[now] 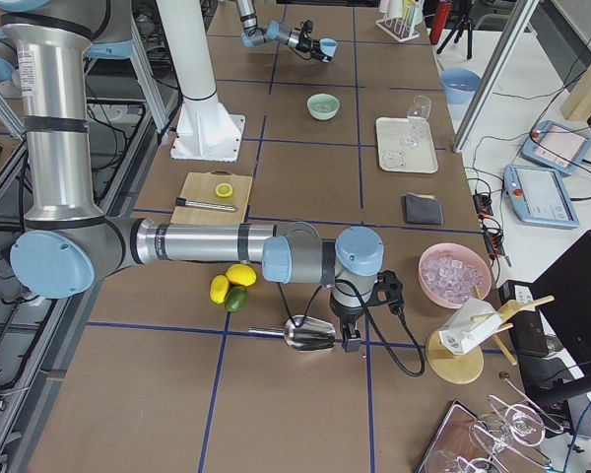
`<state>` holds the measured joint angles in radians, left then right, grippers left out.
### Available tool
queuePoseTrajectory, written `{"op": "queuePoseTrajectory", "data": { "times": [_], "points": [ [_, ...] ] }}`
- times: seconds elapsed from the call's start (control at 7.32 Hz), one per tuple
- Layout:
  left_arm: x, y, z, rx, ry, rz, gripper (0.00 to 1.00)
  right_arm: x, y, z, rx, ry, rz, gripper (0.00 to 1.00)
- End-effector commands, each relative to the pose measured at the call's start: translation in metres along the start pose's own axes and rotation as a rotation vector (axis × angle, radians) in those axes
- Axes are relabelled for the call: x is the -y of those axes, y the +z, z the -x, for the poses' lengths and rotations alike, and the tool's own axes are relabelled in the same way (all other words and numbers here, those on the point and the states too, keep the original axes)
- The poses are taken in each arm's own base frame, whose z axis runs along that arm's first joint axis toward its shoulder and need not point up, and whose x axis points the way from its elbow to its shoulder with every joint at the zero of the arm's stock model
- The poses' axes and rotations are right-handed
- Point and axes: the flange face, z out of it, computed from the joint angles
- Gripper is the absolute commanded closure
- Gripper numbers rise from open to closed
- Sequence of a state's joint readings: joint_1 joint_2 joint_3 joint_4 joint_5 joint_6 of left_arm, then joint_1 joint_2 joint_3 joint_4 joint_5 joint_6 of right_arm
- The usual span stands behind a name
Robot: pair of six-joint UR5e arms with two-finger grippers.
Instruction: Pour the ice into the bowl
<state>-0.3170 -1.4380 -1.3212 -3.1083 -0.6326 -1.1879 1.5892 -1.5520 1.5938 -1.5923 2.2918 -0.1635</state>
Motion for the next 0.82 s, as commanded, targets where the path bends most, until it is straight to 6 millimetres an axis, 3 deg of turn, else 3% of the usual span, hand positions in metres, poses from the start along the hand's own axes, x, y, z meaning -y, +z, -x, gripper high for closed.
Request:
{"op": "queuePoseTrajectory", "data": {
  "times": [0.0, 0.14, 0.55, 0.68],
  "points": [
    [-0.001, 0.001, -0.002, -0.003, -0.003, 0.001, 0.13, 0.001, -0.001, 0.001, 0.0, -0.001, -0.002, 0.0],
    [-0.001, 0.001, -0.002, -0.003, -0.003, 0.001, 0.01, 0.002, -0.002, 0.001, -0.001, -0.002, -0.003, 0.0],
    [0.008, -0.002, -0.006, -0.015, -0.029, -0.013, 0.0, 0.004, -0.003, 0.002, -0.001, -0.004, -0.005, 0.0],
    [0.023, -0.001, -0.004, -0.011, -0.05, -0.039, 0.0, 0.004, -0.003, 0.002, -0.001, -0.003, -0.004, 0.0]
  ]
}}
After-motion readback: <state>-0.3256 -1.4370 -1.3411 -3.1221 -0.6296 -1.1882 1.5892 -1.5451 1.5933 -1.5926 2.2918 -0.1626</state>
